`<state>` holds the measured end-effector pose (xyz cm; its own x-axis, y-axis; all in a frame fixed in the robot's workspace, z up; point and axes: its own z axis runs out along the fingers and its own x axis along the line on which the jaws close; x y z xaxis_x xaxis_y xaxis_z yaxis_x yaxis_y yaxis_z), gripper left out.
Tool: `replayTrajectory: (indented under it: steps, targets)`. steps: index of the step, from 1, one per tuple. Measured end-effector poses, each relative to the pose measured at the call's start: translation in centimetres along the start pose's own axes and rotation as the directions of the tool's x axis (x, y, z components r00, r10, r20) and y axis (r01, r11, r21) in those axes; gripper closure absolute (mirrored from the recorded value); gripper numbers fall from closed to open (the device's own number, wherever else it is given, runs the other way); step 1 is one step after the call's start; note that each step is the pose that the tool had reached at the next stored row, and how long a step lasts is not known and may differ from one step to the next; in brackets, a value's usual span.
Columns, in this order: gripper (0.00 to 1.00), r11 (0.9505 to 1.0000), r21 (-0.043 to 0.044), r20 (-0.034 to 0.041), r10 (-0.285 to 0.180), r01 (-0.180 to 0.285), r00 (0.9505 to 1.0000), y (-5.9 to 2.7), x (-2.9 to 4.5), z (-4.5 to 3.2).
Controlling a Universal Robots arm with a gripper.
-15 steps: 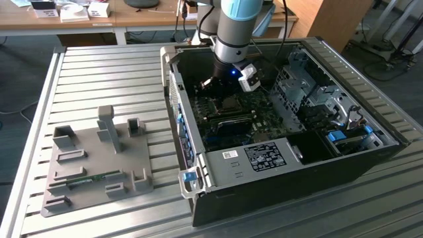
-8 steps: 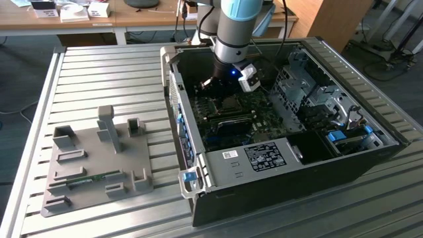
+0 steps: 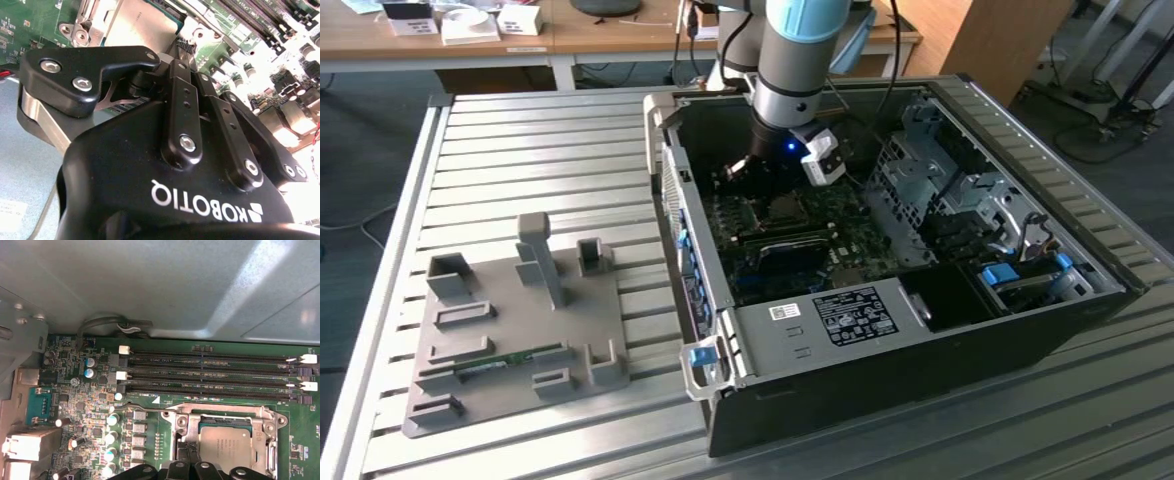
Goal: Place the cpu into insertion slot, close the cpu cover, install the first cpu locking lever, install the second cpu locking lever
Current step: 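Close the cpu cover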
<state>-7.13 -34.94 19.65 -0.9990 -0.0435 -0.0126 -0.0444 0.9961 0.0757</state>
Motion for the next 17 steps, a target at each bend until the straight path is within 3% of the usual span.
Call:
replayTrajectory:
  steps: [6, 17]
  targets:
    - [0.89, 1.0000, -0.0023, 0.0017, 0.000, 0.000, 1.0000, 0.06, -0.04, -0.21]
    - [0.89, 1.0000, -0.0008, 0.0005, 0.000, 0.000, 1.0000, 0.17, -0.04, -1.88]
